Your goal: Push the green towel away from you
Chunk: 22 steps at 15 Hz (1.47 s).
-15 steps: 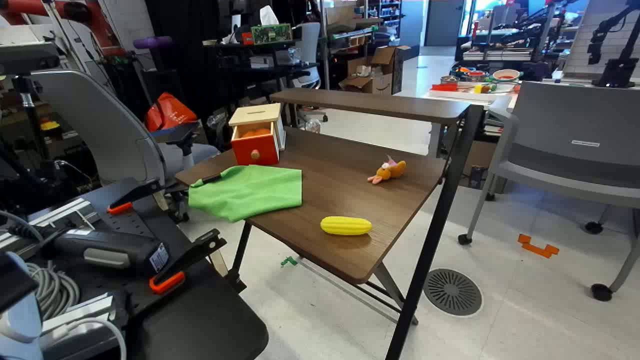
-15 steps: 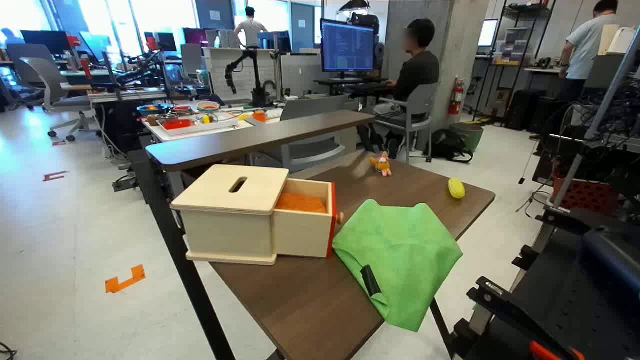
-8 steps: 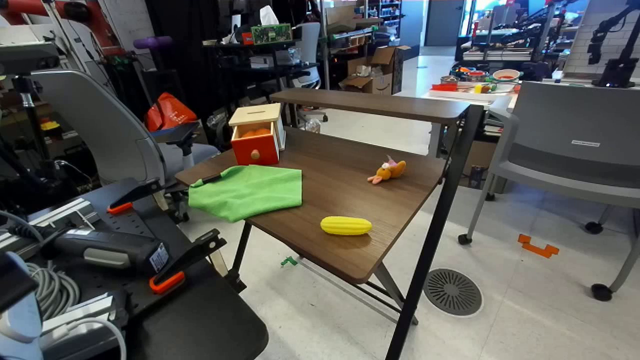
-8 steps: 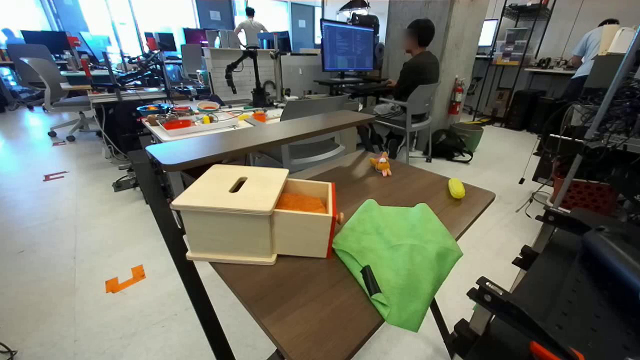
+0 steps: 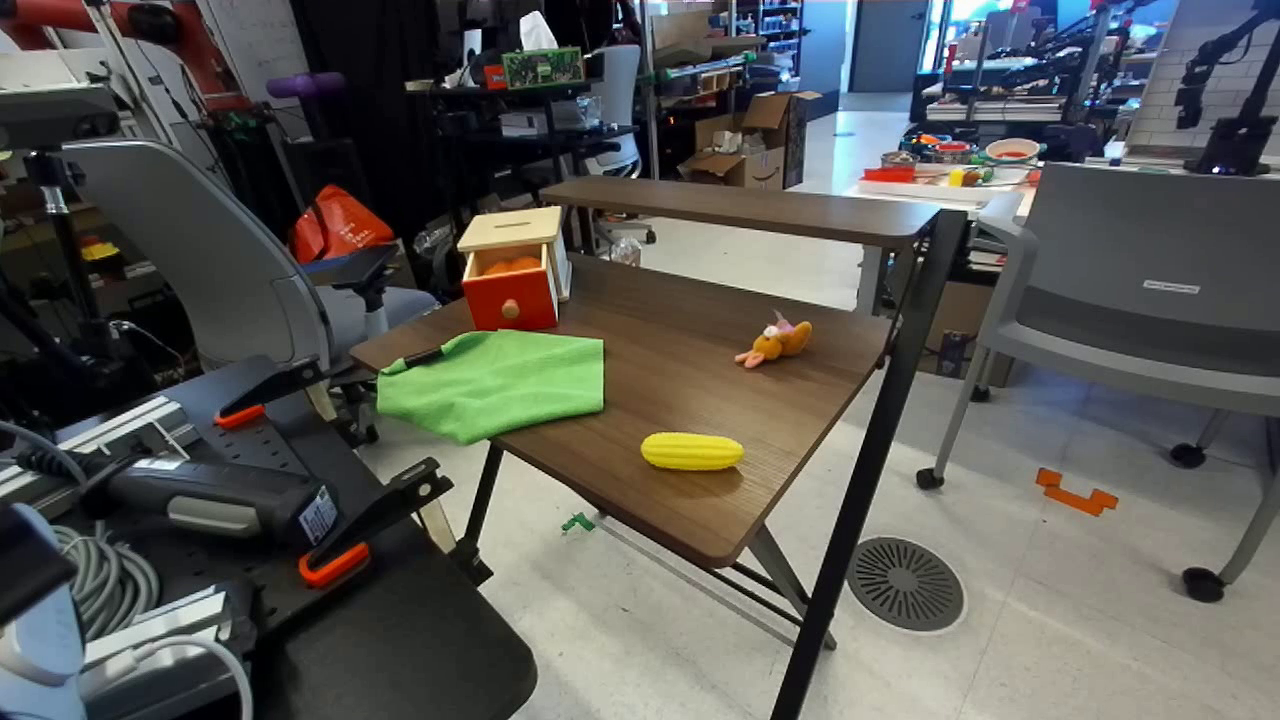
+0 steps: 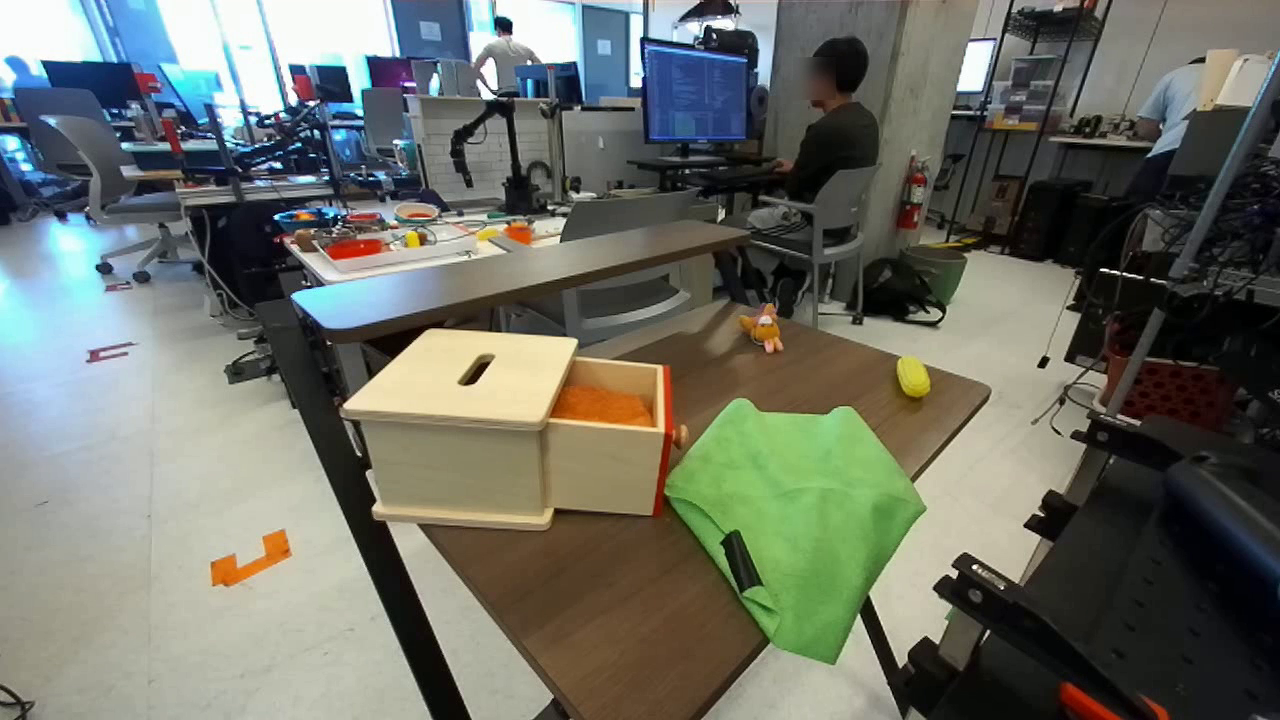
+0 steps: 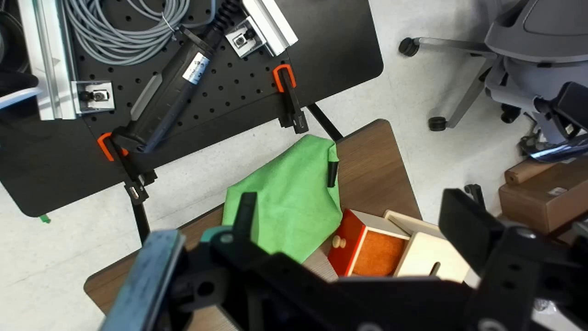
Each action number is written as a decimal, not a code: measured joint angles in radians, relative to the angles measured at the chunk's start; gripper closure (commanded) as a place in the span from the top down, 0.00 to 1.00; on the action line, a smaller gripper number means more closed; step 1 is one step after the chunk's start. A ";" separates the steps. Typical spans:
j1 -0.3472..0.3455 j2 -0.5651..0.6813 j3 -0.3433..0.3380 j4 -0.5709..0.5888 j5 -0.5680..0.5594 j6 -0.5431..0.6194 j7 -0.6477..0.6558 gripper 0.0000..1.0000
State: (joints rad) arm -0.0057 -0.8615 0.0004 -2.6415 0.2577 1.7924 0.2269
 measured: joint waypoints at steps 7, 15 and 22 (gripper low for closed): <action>0.001 0.105 0.061 -0.095 0.002 0.325 -0.002 1.00; 0.064 0.574 0.098 -0.123 0.013 0.865 0.028 1.00; 0.114 1.031 0.111 0.057 0.122 1.061 0.034 1.00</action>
State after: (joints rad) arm 0.1078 0.1698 0.1113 -2.5849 0.3796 2.8531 0.2607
